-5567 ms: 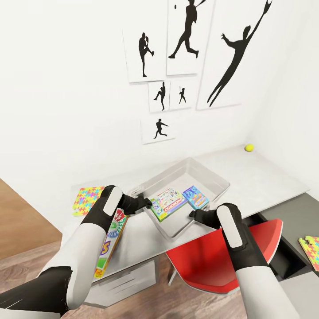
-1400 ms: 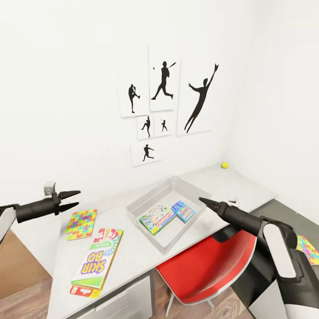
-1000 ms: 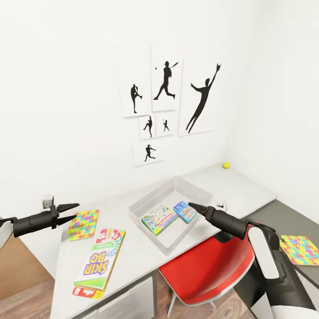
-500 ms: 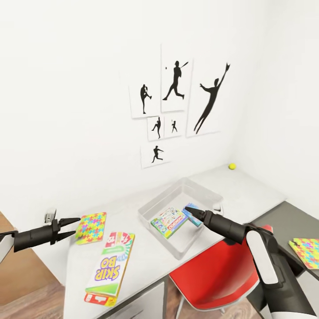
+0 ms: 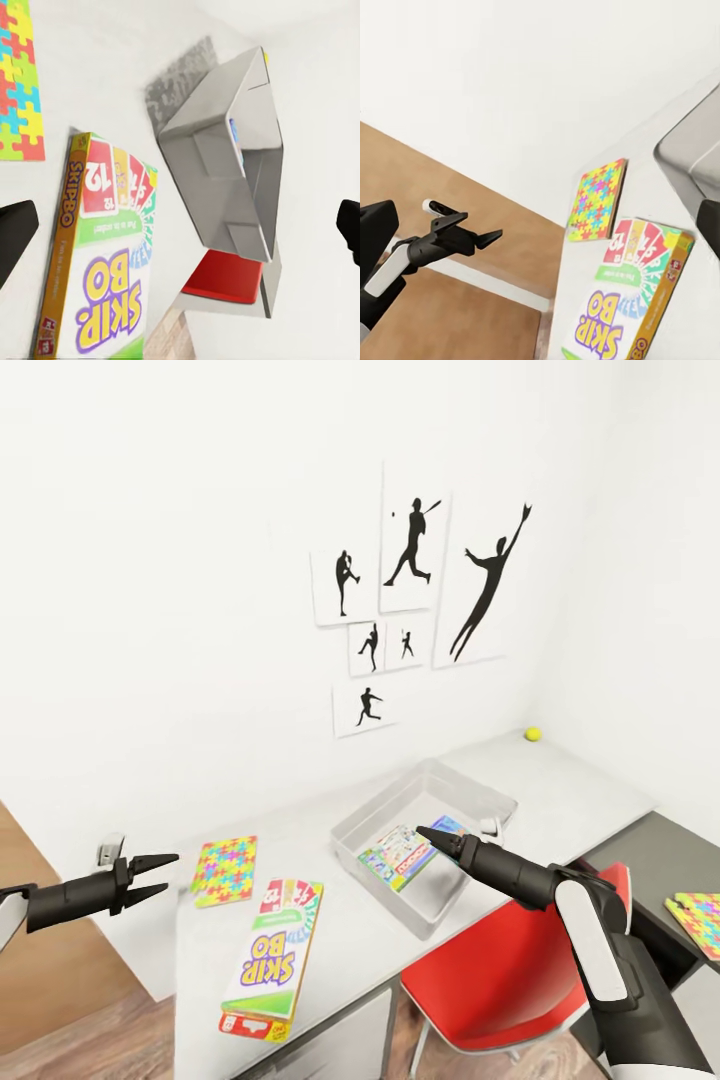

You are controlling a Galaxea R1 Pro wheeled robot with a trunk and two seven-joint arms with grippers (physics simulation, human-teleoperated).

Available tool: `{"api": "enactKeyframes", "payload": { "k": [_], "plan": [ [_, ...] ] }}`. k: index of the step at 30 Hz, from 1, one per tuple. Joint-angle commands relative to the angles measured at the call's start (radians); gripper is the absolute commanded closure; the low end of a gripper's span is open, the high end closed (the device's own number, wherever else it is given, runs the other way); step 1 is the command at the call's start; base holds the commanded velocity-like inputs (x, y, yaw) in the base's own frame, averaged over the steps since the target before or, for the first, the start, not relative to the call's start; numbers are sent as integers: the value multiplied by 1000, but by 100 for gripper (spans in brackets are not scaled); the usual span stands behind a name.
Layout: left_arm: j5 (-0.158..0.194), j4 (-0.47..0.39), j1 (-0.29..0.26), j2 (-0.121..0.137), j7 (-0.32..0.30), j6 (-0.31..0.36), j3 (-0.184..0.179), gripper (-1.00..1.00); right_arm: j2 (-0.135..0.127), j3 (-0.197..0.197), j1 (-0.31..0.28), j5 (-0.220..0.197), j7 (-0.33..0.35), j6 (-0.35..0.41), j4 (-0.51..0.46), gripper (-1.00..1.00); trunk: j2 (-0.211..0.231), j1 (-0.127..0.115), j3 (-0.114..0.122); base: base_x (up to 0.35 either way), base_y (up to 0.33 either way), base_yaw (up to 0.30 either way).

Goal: Put all the toys in the child's room - the three board games (two on the bed and one on the table), the two jigsaw puzzles on the table, and the tennis ball on the table - inside the toy box on the table in the child's room.

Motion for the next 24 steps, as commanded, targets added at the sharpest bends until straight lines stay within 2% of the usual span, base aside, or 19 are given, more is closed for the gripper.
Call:
{"api": "enactKeyframes", "payload": {
  "k": [1,9,10,13,21,24],
  "plan": [
    [-2,1,-1,0,-4,4,1,-100,0,-1,-1,3,4,6,-1,-100,-2,0,-2,-24,49,0],
    [-2,1,0,1,-4,3,1,-100,0,4,-1,3,4,6,-2,-100,-2,0,-2,-9,63,0],
    [-2,0,0,1,-4,3,1,-100,-1,22,-1,3,3,6,-2,-100,-2,0,-2,-1,99,0],
    [-2,1,0,1,-4,3,1,-100,-1,42,-1,3,2,5,-3,-100,-2,0,-2,-1,61,0],
    [-2,1,1,1,-4,3,1,-100,-1,60,-1,7,-5,4,-5,-100,-2,0,-2,-3,32,0],
    [-2,1,1,1,-4,3,1,-100,0,61,-1,10,-31,4,-6,-100,-2,0,-2,-51,131,29]
  ]
}}
